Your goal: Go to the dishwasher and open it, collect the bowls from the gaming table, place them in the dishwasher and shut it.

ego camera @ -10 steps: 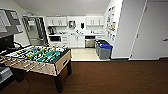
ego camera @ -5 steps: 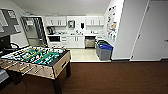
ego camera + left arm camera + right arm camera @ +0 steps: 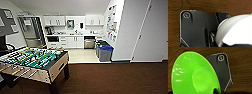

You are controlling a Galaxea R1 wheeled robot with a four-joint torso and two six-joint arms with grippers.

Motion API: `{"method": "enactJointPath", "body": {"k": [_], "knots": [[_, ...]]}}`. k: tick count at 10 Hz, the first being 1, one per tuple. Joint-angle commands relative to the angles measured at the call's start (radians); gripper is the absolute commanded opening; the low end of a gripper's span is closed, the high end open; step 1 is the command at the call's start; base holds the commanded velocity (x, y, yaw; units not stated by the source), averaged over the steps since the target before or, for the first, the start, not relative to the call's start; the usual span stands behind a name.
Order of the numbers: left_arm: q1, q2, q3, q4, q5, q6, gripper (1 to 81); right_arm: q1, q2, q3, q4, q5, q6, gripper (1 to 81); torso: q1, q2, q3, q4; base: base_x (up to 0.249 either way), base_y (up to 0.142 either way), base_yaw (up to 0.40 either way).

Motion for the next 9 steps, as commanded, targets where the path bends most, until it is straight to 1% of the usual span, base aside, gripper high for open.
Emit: {"method": "enactJointPath", "body": {"k": [1, 9], "knots": [[-0.051, -0.006, 0.022, 0.012, 0.009, 0.009, 1.0, 0.055, -0.011, 0.003, -0.003, -0.07, -0.005, 1.0, 0.0, 0.0, 0.0, 0.0, 0.17, 0.0, 0.0], [-0.051, -0.007, 0.02, 0.012, 0.009, 0.009, 1.0, 0.054, -0.011, 0.003, -0.003, -0.07, -0.005, 1.0, 0.0, 0.0, 0.0, 0.0, 0.17, 0.0, 0.0]]}}
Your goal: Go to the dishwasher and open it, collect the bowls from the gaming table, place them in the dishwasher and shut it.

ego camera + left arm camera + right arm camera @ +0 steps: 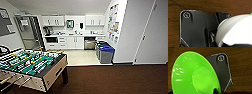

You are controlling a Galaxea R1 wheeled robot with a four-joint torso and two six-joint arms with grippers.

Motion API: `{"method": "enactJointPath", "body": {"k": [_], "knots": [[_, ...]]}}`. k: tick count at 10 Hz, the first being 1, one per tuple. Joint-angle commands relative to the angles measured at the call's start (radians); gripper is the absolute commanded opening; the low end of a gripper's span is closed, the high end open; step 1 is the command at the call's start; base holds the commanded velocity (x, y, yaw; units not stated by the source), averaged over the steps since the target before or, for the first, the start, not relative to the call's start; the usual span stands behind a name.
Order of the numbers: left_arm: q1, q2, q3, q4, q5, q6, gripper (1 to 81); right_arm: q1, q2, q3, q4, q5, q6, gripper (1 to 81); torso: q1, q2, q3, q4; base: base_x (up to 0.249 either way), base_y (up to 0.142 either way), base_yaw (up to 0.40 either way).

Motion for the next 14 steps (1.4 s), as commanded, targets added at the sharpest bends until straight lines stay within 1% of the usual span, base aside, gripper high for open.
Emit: {"method": "enactJointPath", "body": {"k": [1, 12, 14], "knots": [[-0.051, -0.007, 0.021, 0.012, 0.009, 0.009, 1.0, 0.052, -0.011, 0.003, -0.003, -0.069, -0.005, 1.0, 0.0, 0.0, 0.0, 0.0, 0.17, 0.0, 0.0], [-0.051, -0.007, 0.023, 0.012, 0.009, 0.009, 1.0, 0.051, -0.013, 0.003, -0.003, -0.068, -0.005, 1.0, -0.002, 0.0, 0.0, 0.0, 0.18, 0.0, 0.0], [-0.05, -0.011, 0.018, 0.012, -0.018, 0.009, 1.0, 0.052, -0.011, 0.003, -0.003, -0.068, -0.005, 1.0, -0.001, 0.0, 0.0, 0.0, 0.186, 0.0, 0.0]]}}
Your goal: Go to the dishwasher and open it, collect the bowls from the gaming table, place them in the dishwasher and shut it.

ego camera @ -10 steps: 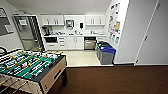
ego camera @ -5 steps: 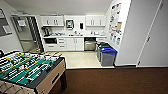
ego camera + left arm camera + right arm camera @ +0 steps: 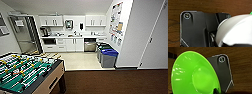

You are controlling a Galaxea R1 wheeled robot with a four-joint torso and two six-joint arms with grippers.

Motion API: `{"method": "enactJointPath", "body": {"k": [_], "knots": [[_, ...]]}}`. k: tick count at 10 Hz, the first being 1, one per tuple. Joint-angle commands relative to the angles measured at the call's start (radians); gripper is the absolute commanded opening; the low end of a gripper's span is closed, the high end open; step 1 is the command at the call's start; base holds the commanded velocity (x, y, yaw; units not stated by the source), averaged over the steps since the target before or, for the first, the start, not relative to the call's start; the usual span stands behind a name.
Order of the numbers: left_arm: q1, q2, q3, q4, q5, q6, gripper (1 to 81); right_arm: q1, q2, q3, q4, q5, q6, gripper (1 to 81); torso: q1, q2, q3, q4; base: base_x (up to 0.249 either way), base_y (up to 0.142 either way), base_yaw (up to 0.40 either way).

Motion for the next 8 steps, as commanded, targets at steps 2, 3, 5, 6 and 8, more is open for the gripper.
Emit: {"method": "enactJointPath", "body": {"k": [2, 3, 5, 6, 8], "knots": [[-0.044, -0.013, 0.018, 0.014, -0.013, 0.008, 1.0, 0.047, -0.014, 0.001, -0.003, -0.079, -0.005, 1.0, 0.0, 0.0, 0.0, 0.0, 0.186, 0.0, 0.0], [-0.046, -0.013, 0.018, 0.014, -0.013, 0.008, 1.0, 0.047, -0.014, 0.001, -0.003, -0.079, -0.005, 1.0, -0.001, 0.0, 0.0, 0.0, 0.186, 0.0, 0.0], [-0.046, -0.013, 0.02, 0.014, -0.013, 0.008, 1.0, 0.045, -0.014, 0.001, -0.003, -0.079, -0.005, 1.0, -0.001, 0.0, 0.0, 0.0, 0.186, 0.0, 0.0], [-0.044, -0.013, 0.02, 0.014, -0.013, 0.008, 1.0, 0.045, -0.013, 0.001, -0.003, -0.081, -0.005, 1.0, -0.001, 0.0, 0.0, 0.0, 0.186, 0.0, 0.0], [-0.044, -0.013, 0.02, 0.014, -0.013, 0.008, 1.0, 0.045, -0.014, 0.001, -0.003, -0.079, -0.005, 1.0, -0.001, 0.0, 0.0, 0.0, 0.186, 0.0, 0.0]]}}
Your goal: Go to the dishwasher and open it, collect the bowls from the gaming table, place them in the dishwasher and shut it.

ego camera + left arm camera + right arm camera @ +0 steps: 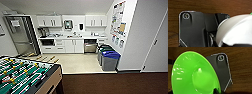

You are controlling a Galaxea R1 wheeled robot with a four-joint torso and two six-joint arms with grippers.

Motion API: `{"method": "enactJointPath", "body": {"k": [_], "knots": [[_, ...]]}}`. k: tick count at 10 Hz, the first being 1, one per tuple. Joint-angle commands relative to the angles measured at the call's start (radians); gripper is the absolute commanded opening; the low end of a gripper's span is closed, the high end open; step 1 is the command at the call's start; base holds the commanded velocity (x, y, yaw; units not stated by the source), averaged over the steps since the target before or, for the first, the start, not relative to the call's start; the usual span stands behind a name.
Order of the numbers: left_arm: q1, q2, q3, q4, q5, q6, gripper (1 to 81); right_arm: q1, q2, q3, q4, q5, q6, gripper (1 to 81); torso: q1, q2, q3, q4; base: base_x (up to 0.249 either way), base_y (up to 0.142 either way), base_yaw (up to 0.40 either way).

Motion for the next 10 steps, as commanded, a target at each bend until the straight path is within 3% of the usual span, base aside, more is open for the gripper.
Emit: {"method": "enactJointPath", "body": {"k": [1, 10], "knots": [[-0.05, -0.01, 0.02, 0.013, 0.006, 0.009, 1.0, 0.056, -0.013, 0.002, -0.002, -0.074, -0.005, 1.0, 0.0, 0.0, 0.0, 0.0, 0.186, 0.0, 0.0], [-0.05, -0.008, 0.018, 0.013, 0.006, 0.009, 1.0, 0.057, -0.013, 0.002, -0.002, -0.074, -0.005, 1.0, 0.0, 0.0, 0.0, 0.0, 0.19, 0.0, 0.0]]}}
